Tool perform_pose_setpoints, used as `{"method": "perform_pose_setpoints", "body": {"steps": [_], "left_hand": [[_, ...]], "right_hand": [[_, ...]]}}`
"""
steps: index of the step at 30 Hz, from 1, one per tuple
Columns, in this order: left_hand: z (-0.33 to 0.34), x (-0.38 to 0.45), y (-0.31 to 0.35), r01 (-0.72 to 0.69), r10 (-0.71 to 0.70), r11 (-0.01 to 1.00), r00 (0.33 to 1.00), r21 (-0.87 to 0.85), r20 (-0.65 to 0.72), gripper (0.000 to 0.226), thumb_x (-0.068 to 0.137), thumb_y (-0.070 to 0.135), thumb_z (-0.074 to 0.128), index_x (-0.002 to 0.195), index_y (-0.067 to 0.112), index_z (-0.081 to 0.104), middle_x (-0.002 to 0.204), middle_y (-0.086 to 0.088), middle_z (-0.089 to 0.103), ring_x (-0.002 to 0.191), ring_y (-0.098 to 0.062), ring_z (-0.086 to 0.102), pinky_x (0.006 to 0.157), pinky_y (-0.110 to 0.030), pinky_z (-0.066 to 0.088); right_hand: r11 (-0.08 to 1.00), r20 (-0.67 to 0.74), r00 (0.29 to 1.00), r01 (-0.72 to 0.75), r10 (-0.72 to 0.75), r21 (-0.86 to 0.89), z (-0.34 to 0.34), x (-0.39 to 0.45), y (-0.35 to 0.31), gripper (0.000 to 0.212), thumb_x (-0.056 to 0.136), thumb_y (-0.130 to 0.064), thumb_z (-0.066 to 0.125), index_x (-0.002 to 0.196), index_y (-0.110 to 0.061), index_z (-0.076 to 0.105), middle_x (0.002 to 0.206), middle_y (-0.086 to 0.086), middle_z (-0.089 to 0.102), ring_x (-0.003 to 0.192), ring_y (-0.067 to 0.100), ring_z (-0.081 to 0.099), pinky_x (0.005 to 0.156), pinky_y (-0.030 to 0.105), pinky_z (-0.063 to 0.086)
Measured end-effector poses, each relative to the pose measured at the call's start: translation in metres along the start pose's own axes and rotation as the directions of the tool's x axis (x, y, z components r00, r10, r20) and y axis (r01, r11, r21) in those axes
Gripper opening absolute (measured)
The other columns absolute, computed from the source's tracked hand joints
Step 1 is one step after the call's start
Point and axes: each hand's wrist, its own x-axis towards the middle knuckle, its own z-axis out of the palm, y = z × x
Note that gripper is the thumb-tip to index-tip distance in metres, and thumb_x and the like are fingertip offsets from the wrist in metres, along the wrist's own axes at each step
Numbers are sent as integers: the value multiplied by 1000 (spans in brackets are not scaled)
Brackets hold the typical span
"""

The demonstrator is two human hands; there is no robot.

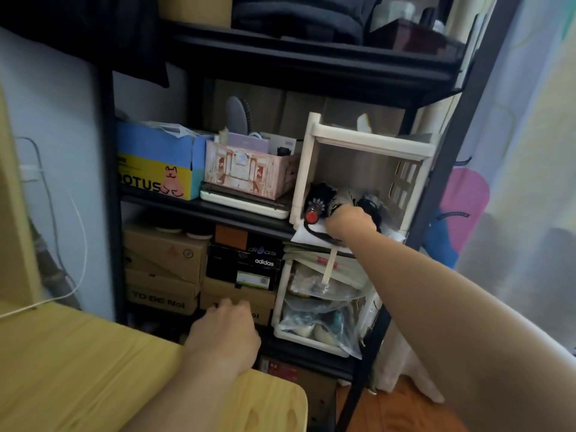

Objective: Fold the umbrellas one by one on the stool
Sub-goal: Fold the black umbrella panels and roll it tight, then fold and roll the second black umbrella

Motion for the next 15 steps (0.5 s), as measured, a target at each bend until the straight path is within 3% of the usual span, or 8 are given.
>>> {"method": "perform_pose_setpoints", "body": {"steps": [3, 6, 9, 11, 15], "left_hand": [[2, 3, -1, -11, 12, 1000, 1000, 15, -22, 20, 102, 31, 50, 118, 22, 57, 116, -1, 54, 106, -23, 57, 84, -39, 53], [4, 5, 0, -20, 24, 999, 997, 50, -79, 16, 101, 30, 52, 114, 23, 59, 110, 1, 55, 99, -21, 58, 80, -39, 55], [-2, 2, 7, -49, 68, 992, 984, 115, -165, 19, 98, 28, 55, 116, 25, 61, 108, 2, 59, 94, -20, 61, 76, -39, 56], [-13, -5, 21, -132, 165, 978, 964, 164, -209, 17, 98, 25, 55, 114, 24, 63, 107, 1, 62, 92, -22, 63, 72, -37, 55], [-49, -43, 85, -312, 319, 946, 944, 84, -80, 14, 102, 36, 50, 105, 28, 61, 103, 4, 60, 91, -22, 62, 74, -39, 56]], "right_hand": [[999, -42, 999, 16, -15, 29, 3, 4, 2, 31, 97, -12, 50, 124, -4, 63, 127, 16, 62, 114, 37, 61, 94, 42, 55], [999, -61, 997, 42, -44, -29, 5, 0, 6, 33, 97, -11, 50, 127, -5, 60, 131, 17, 58, 116, 38, 58, 86, 40, 50], [992, -20, 997, 70, -72, -105, 1, -17, 15, 46, 104, -27, 46, 146, -7, 42, 145, 17, 39, 126, 40, 51, 83, 43, 40], [990, -35, 993, 112, -115, -90, -9, -45, 31, 48, 106, -31, 42, 148, -8, 36, 146, 17, 35, 125, 41, 51, 81, 43, 37], [963, -17, 965, 260, -262, -69, -35, -143, 104, 45, 101, -30, 49, 141, -12, 40, 142, 14, 41, 119, 43, 54, 79, 43, 42]]}}
